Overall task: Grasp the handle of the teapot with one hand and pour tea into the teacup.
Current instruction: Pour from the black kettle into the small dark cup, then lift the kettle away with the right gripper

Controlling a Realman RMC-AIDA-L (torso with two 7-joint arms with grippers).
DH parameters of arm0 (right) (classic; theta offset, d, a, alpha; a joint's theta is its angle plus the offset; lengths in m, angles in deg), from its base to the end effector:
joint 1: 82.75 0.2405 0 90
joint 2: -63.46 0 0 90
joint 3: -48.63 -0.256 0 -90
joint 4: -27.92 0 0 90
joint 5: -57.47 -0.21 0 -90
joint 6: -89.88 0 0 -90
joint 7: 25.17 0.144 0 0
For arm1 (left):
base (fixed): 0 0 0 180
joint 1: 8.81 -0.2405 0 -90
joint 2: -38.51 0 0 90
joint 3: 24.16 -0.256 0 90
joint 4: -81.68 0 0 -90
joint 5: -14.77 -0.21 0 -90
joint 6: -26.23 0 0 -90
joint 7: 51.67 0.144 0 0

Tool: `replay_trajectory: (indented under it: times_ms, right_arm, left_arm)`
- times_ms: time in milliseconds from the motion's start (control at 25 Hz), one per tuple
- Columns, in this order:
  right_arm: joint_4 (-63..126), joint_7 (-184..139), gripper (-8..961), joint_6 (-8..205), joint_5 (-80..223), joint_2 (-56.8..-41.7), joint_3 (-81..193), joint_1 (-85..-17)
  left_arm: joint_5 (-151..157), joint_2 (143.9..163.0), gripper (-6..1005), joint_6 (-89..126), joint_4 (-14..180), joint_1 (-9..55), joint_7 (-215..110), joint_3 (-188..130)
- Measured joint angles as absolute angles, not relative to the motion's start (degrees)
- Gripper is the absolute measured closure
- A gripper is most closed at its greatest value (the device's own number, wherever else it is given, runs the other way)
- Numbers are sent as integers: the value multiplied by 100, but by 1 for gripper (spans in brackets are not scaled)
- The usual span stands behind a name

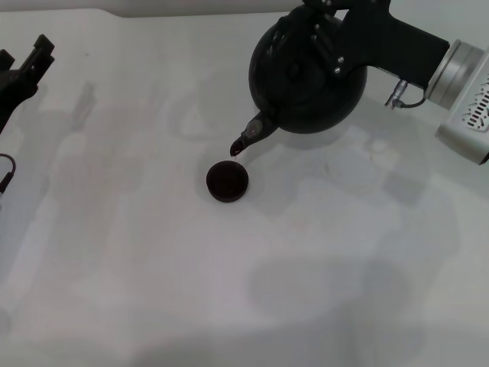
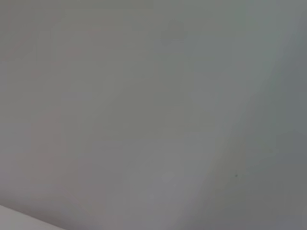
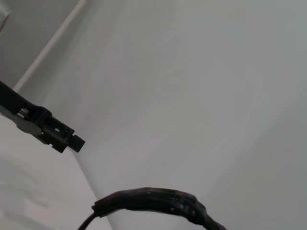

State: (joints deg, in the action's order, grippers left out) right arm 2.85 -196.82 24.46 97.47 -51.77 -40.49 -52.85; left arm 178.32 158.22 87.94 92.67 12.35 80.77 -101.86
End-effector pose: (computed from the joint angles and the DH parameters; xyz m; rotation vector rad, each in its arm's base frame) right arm 0.2252 0.3647 -0.0337 -2.2085 -0.4381 0.6101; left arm -0.3470 0.3232 -0.0088 -1.5799 -1.0108 -0.9836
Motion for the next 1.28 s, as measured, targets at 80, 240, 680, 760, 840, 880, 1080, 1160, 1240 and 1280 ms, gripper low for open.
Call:
replay_trajectory:
  times_ms: [80, 240, 680, 760, 840, 880, 1080, 1160, 1240, 1280]
  right_arm:
    - [277, -19682, 839, 2446, 9747, -5177, -4049, -5286]
    - [259, -19682, 840, 2446, 9778, -5177, -4052, -5287]
    - [180, -19682, 839, 2457, 10030, -5178, -4208, -5305]
    - [175, -19681, 840, 2458, 10087, -5183, -4259, -5305]
    - [173, -19682, 840, 2458, 10096, -5185, -4268, -5305]
    - [173, -19682, 840, 2459, 10096, -5185, -4268, -5305]
    - [141, -19681, 839, 2477, 10098, -5186, -4269, -5305]
    - [130, -19682, 839, 2491, 10098, -5185, -4269, -5305]
    - [125, -19682, 839, 2506, 10100, -5186, -4269, -5305]
    - [122, -19681, 839, 2520, 10107, -5186, -4269, -5305]
  left_arm:
    - [17833, 15822, 110, 8793, 9267, 1230, 8077, -10186]
    - [17834, 15822, 110, 8793, 9267, 1228, 8077, -10186]
    - [17834, 15822, 110, 8793, 9267, 1228, 8053, -10186]
    - [17834, 15822, 110, 8793, 9267, 1233, 8034, -10186]
    - [17834, 15822, 110, 8793, 9267, 1232, 8030, -10186]
    - [17834, 15822, 110, 8793, 9267, 1232, 8029, -10185]
    - [17834, 15822, 110, 8793, 9267, 1237, 8027, -10186]
    - [17833, 15822, 110, 8793, 9267, 1237, 8026, -10186]
    - [17834, 15822, 110, 8793, 9267, 1237, 8025, -10186]
    - [17833, 15822, 110, 8793, 9267, 1237, 8025, -10185]
